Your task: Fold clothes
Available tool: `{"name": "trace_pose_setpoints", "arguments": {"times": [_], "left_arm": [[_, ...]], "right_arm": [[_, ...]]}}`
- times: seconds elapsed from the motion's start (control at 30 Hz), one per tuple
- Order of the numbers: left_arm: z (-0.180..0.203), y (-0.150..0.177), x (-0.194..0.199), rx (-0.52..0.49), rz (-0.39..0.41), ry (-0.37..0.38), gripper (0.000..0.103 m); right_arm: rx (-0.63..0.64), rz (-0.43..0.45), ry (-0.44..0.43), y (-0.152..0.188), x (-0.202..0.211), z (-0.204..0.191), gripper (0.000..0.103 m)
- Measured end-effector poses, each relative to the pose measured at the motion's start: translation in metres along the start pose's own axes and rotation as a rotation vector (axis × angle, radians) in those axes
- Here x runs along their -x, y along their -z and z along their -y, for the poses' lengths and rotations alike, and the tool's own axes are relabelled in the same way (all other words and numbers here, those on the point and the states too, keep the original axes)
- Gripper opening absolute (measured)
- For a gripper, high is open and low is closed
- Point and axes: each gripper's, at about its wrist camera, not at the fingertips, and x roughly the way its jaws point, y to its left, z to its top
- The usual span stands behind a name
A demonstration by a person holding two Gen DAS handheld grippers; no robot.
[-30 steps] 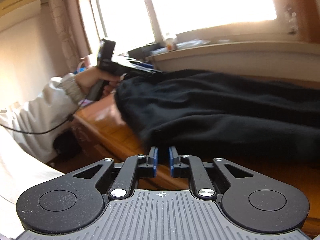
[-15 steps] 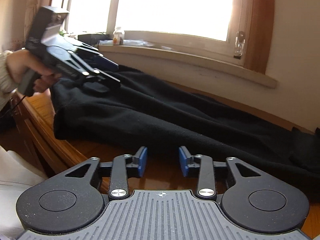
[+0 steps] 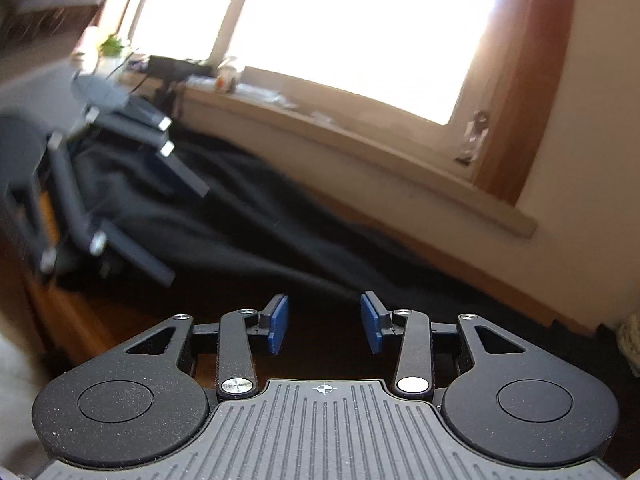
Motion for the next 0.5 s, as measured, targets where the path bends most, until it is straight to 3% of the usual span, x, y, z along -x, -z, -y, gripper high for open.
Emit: {"name": "trace_pose_setpoints", "arguments": {"times": [0.07, 0.13, 0.23, 0.5], "left_arm": [[-0.003, 0.002, -0.004, -0.010, -0.011, -0.010, 0.074], [-0.010, 0.002, -0.006, -0.003, -0.009, -0.004, 0.046], [-0.027, -0.001, -0.002, 0.063, 0.017, 0.020, 0.018], [-0.092, -0.007, 0.005, 0.336, 0.106, 0.149, 0.017]], "right_arm": [[-0.025, 0.012, 0.012, -0.001, -0.003, 0.008, 0.040], [-0.054, 0.020, 0.021, -0.001, -0.006, 0.015, 0.040], [-0.078, 0.017, 0.003, 0.002, 0.000, 0.021, 0.040], [-0.110, -0.001, -0.104, 0.016, 0.018, 0.025, 0.040]]}}
